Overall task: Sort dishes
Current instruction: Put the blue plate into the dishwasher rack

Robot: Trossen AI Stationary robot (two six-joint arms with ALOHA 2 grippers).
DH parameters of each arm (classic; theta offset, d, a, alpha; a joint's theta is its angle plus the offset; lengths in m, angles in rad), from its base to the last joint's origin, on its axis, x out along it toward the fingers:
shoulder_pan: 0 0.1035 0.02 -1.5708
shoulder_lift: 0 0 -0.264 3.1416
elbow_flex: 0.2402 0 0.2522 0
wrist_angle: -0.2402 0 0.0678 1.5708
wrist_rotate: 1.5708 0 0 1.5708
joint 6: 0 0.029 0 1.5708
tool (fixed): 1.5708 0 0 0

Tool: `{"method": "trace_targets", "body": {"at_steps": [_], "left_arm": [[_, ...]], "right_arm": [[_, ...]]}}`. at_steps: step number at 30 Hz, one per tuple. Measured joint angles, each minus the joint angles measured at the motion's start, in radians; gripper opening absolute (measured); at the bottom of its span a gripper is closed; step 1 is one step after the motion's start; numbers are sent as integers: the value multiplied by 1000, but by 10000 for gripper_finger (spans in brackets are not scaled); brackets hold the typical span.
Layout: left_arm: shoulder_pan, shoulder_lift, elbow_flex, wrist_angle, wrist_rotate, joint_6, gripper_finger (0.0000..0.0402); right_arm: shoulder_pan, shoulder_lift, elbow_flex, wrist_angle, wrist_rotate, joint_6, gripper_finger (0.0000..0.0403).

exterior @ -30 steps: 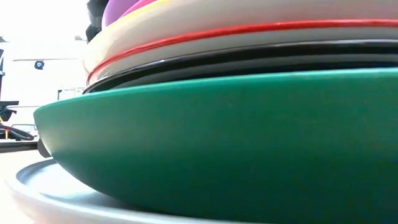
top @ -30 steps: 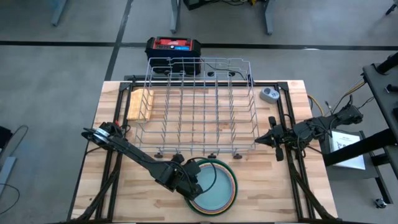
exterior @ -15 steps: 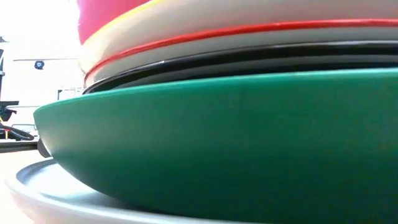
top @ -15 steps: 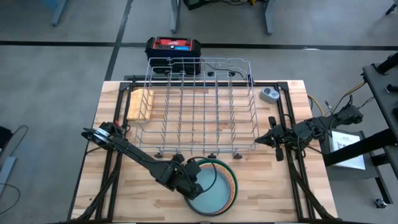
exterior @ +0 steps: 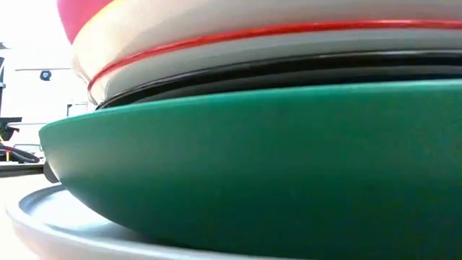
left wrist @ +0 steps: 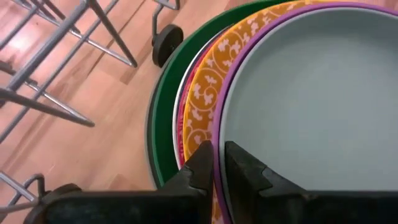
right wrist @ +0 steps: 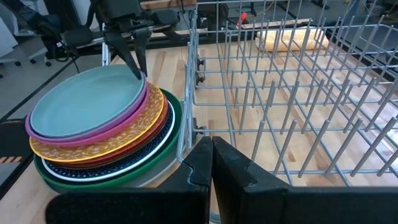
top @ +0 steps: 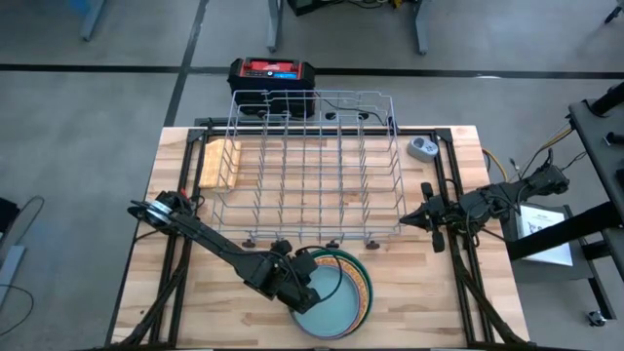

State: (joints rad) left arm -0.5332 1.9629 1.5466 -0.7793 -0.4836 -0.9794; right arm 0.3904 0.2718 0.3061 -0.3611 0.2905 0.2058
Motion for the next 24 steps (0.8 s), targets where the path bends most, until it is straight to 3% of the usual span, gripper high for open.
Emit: {"method": "trace_targets", "body": {"at_steps": [24], "left_arm": [[-17,-11,80,-58,-51,58,16]], "right_arm": [[0,0,-1,0,0,0,0]]}}
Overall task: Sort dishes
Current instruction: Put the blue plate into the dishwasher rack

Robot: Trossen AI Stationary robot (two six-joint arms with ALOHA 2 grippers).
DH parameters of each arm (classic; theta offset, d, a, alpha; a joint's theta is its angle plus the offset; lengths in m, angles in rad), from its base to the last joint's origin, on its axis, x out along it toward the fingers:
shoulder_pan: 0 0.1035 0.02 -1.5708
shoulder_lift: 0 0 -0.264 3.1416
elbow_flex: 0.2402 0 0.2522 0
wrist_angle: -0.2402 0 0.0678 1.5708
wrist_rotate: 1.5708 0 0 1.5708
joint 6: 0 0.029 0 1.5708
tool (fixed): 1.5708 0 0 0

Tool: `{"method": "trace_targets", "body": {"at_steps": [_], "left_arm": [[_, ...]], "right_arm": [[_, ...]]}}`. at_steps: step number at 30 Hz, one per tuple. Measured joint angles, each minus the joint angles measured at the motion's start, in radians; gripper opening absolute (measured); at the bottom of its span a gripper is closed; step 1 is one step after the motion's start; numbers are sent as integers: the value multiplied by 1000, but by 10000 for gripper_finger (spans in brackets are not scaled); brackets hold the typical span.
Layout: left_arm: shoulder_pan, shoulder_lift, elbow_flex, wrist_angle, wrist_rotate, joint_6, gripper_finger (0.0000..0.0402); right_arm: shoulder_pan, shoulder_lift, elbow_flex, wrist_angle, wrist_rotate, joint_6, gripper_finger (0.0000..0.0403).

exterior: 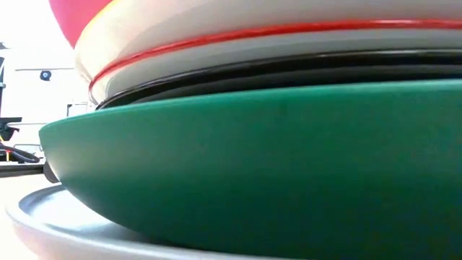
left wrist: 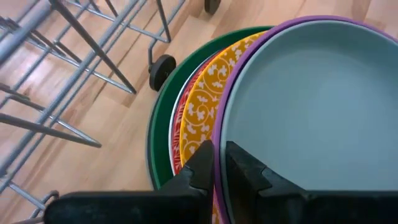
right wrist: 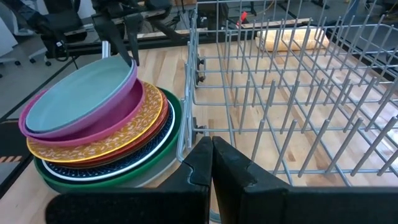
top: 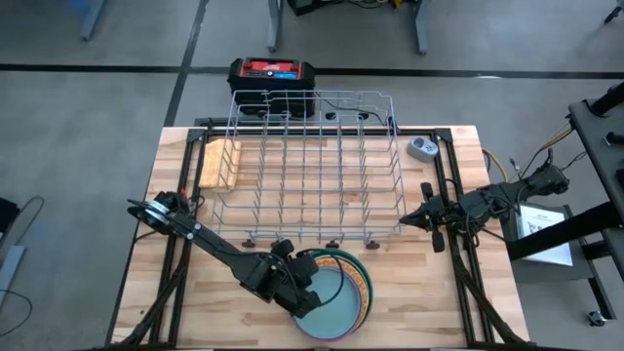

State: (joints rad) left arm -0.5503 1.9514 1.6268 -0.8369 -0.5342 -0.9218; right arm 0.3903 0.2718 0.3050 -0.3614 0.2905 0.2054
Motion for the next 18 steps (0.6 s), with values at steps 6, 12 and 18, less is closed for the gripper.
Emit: {"method": "trace_targets", "body": {"at_steps": [6,12,18], "left_arm": [[-1,-1,45,-49,-24,4,16],[2,16,42,-74,-30,2,50],[2,20,48,-88,-53,11,36]], "right_arm": [[0,0,0,0,0,0,0],[0,1,0,0,0,-5,0],[0,21,-1,0,0,-5,0]]}}
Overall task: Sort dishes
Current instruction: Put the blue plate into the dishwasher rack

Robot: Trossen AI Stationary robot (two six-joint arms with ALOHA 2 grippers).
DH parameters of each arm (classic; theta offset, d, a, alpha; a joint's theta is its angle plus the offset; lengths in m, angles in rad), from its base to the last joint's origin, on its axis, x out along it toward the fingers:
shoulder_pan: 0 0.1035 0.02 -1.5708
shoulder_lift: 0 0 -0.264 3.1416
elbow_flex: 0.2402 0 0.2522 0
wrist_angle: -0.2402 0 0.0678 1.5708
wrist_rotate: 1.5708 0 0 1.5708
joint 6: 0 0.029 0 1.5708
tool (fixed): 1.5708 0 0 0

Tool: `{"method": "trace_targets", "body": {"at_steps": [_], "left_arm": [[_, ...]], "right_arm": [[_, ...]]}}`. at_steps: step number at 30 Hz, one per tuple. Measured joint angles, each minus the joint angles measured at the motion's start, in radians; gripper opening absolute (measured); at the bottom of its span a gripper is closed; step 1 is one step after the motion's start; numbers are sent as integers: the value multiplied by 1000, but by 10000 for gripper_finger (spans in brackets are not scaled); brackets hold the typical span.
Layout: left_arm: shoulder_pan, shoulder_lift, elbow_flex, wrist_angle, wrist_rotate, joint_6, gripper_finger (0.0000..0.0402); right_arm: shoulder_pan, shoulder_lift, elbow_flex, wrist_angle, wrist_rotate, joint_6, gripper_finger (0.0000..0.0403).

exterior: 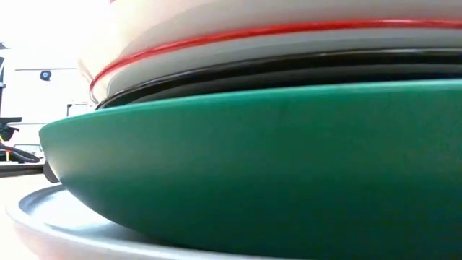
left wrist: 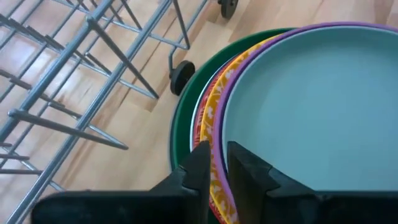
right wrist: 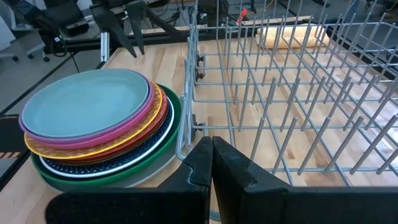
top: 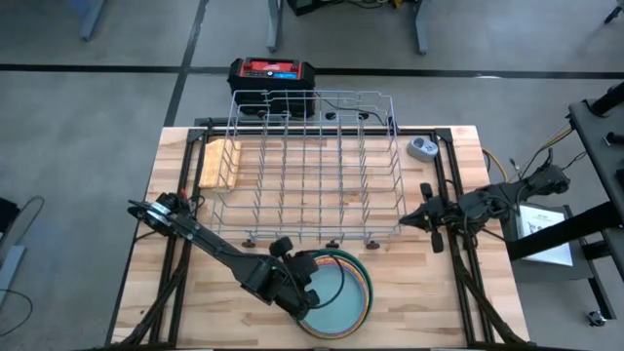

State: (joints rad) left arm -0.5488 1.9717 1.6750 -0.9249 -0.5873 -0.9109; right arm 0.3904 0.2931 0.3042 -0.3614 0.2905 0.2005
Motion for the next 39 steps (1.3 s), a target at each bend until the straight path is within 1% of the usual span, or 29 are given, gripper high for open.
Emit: {"method": "trace_targets", "body": {"at_steps": [3,5,10,14,18,23,27,33,39], "left_arm": [[0,0,9,3,11,1,21],[1,0,14,14,20,-6,18],[2,0,13,26,59,-31,34],[2,5,9,28,77,-53,64],[2,28,4,42,104,-70,107],[2,73,3,45,107,-70,160],[3,110,7,43,120,-68,181],[5,134,7,-15,134,-68,182],[6,138,16,-27,142,-68,153]], "right_arm": [[0,18,0,0,0,0,0],[0,31,-2,0,0,0,0],[0,63,-2,0,0,7,0],[0,77,-2,7,0,8,0],[0,76,-2,6,0,8,0],[0,79,-3,7,1,23,0],[0,81,-3,8,0,24,0],[0,81,-4,8,0,24,0],[0,81,-4,8,0,25,0]]}}
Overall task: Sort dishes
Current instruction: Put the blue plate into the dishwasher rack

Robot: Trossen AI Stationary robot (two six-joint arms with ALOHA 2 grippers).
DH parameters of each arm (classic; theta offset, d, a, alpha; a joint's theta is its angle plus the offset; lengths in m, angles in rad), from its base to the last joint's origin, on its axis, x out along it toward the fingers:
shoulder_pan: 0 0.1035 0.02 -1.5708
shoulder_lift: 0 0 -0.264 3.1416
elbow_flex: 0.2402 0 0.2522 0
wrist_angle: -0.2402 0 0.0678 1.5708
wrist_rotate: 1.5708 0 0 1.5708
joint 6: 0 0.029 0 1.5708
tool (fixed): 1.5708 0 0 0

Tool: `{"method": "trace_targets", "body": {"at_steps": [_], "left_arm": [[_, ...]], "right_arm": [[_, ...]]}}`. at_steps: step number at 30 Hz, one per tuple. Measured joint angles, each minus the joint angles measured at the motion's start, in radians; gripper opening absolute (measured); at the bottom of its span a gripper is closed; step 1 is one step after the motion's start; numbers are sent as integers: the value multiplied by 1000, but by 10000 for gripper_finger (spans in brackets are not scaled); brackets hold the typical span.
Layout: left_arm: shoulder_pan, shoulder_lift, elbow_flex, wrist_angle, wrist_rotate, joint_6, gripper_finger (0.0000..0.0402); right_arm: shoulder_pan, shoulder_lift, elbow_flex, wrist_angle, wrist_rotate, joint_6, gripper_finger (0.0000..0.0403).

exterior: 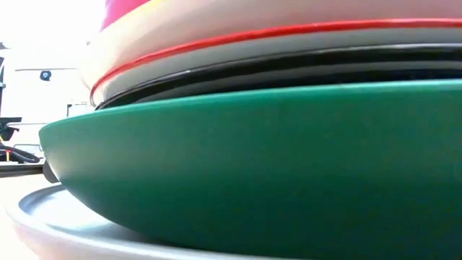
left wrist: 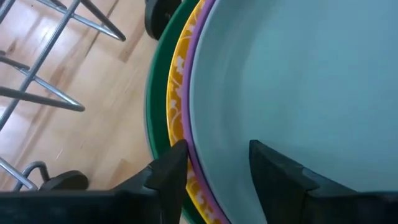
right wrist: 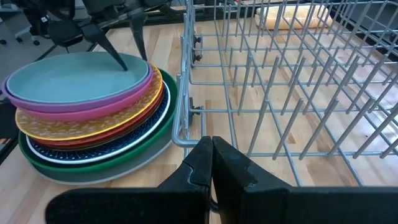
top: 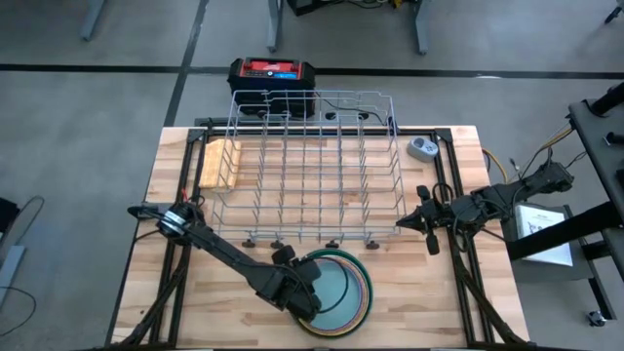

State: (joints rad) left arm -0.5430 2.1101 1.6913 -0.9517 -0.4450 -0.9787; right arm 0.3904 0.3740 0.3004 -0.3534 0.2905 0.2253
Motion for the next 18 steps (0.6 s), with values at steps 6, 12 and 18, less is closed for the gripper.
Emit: {"method": "trace_targets", "body": {"at_steps": [6,12,18], "left_arm": [[0,2,5,-14,9,0,96],[0,0,11,-12,4,-1,25],[-4,3,108,-92,-26,35,6]], "right_arm": [[0,0,0,0,0,0,0],[0,0,0,0,0,0,0],[0,0,-1,0,0,0,0]]}}
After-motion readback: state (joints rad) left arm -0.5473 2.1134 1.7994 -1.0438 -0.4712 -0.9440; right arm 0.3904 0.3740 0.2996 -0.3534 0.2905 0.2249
